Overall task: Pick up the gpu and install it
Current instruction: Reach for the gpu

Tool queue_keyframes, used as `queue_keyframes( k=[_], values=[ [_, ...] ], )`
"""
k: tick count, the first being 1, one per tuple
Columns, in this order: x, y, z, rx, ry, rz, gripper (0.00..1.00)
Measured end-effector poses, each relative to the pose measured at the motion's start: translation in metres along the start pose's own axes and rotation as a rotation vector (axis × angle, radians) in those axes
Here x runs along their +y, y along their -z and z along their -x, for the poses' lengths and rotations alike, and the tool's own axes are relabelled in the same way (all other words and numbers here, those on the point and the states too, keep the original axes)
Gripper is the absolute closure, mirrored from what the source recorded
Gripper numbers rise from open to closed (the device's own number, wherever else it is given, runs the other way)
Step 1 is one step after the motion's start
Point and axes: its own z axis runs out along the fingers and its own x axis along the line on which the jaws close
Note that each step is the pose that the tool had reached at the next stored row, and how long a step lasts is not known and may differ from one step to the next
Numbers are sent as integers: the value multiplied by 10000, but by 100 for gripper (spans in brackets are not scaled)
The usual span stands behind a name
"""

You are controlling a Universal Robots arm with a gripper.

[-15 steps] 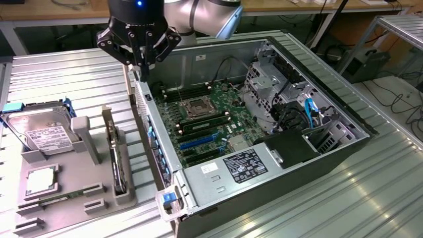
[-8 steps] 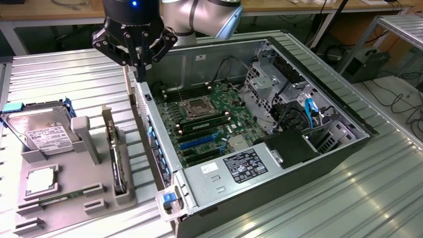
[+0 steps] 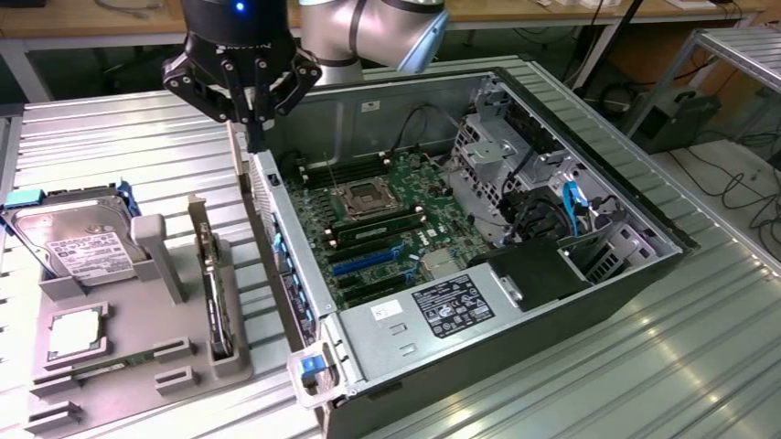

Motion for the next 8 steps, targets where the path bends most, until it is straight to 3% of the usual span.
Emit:
queue_keyframes(
  k=[8],
  values=[
    [-5,2,-70,0,0,0,89]
  ],
)
